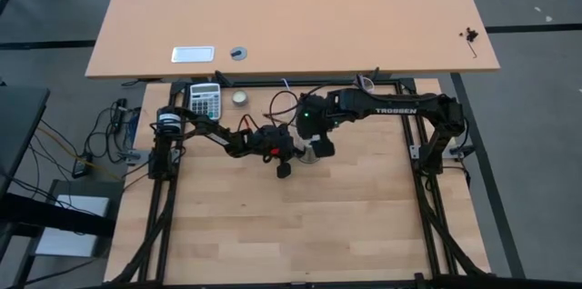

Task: Screw lightbulb
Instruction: Insert the lightbulb into the lamp

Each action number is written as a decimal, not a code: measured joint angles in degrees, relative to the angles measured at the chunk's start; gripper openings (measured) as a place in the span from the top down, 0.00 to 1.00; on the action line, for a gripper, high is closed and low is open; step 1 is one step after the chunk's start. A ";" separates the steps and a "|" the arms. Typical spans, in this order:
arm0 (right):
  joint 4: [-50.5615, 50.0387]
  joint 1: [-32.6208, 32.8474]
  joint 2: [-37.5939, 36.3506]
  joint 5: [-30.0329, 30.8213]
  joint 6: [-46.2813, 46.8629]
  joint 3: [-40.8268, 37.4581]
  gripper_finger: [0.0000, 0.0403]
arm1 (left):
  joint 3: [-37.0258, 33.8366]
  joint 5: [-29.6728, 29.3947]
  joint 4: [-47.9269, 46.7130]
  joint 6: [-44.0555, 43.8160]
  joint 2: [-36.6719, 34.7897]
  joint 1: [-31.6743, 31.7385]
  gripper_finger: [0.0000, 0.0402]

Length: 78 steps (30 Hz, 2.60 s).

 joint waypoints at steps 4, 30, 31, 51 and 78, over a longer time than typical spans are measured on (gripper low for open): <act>-2.06 0.00 0.00 -0.04 -9.81 0.00 0.19 | 0.00 0.03 0.01 0.00 0.00 0.00 0.99; -0.95 -0.17 0.46 -1.75 23.87 -0.68 0.51 | 0.02 0.07 -0.01 0.07 0.00 0.01 0.99; -0.70 -0.18 0.46 -1.64 26.63 -0.70 0.50 | 0.02 0.07 0.02 0.07 0.00 0.01 0.99; -4.63 -0.13 0.68 -2.90 -9.57 4.39 0.29 | 0.02 0.11 -0.01 0.07 0.00 0.01 0.99; -0.28 1.17 0.44 0.17 34.11 -1.84 0.43 | 0.02 0.10 -0.01 0.09 0.00 -0.01 0.99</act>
